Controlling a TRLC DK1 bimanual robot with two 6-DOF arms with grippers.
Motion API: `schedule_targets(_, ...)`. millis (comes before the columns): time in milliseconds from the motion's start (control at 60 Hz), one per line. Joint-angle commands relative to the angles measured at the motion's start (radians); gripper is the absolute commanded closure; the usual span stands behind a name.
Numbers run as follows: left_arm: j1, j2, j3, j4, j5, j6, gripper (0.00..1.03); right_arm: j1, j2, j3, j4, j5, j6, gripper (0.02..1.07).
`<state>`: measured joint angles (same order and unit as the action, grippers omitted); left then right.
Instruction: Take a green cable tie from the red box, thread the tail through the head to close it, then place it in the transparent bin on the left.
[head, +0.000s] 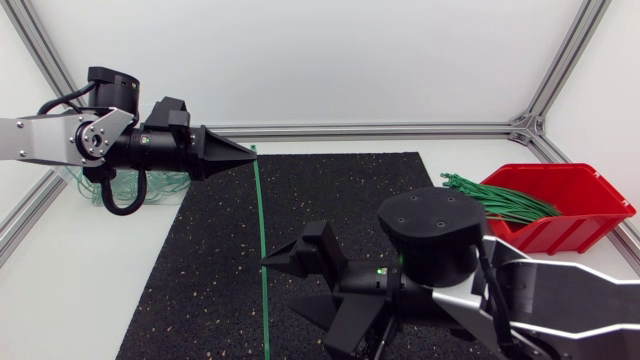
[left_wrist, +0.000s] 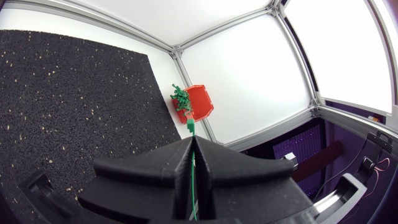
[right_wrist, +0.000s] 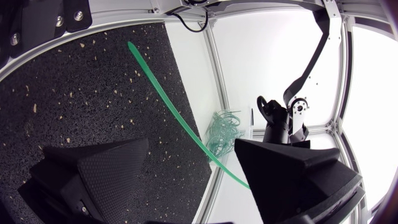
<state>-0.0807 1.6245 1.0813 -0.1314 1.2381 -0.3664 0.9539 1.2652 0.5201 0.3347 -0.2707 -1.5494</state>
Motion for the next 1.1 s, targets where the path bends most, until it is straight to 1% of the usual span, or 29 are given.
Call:
schedule_targets(0, -0.005, 0.026, 0.029, -0.007, 0.018, 0.009, 1.0, 0.006, 0.016, -0.035, 0.03, -0.013, -0.044, 0.06)
schedule_targets(67, -0.007, 0.029, 0.029, -0.008, 0.018, 0.009, 1.0, 0.006, 0.039, -0.06, 0.073, -0.016, -0.069, 0.06)
schedule_targets(167, -0.007, 0.032, 0.029, -0.008, 0.018, 0.009, 1.0, 0.003, 0.039, -0.084, 0.102, -0.055, -0.106, 0.06)
schedule_targets(333, -0.007, 0.044, 0.037, -0.01, 0.018, 0.009, 1.0, 0.013, 0.031, -0.098, 0.098, -0.082, -0.135, 0.06)
schedule_targets(583, -0.005, 0.044, 0.031, -0.014, 0.018, 0.02, 1.0, 0.048, 0.033, -0.108, 0.124, -0.09, -0.136, 0.06)
schedule_targets(650, -0.008, 0.044, 0.029, -0.02, 0.018, 0.024, 1.0, 0.055, 0.037, -0.12, 0.168, -0.087, -0.135, 0.06)
schedule_targets(800, -0.013, 0.043, 0.031, -0.033, 0.018, 0.035, 1.0, 0.075, 0.051, -0.138, 0.205, -0.068, -0.135, 0.07)
schedule_targets(850, -0.014, 0.043, 0.029, -0.034, 0.018, 0.035, 1.0, 0.074, 0.062, -0.141, 0.211, -0.065, -0.135, 0.14)
schedule_targets(900, -0.014, 0.043, 0.031, -0.036, 0.018, 0.037, 1.0, 0.074, 0.063, -0.144, 0.216, -0.065, -0.133, 0.28)
schedule_targets(950, -0.017, 0.043, 0.029, -0.037, 0.018, 0.038, 1.0, 0.072, 0.063, -0.147, 0.224, -0.073, -0.132, 0.52)
schedule_targets(967, -0.017, 0.044, 0.029, -0.037, 0.018, 0.04, 1.0, 0.072, 0.065, -0.149, 0.228, -0.076, -0.132, 0.58)
schedule_targets(1083, -0.021, 0.043, 0.029, -0.04, 0.018, 0.041, 1.0, 0.069, 0.079, -0.149, 0.254, -0.079, -0.133, 0.73)
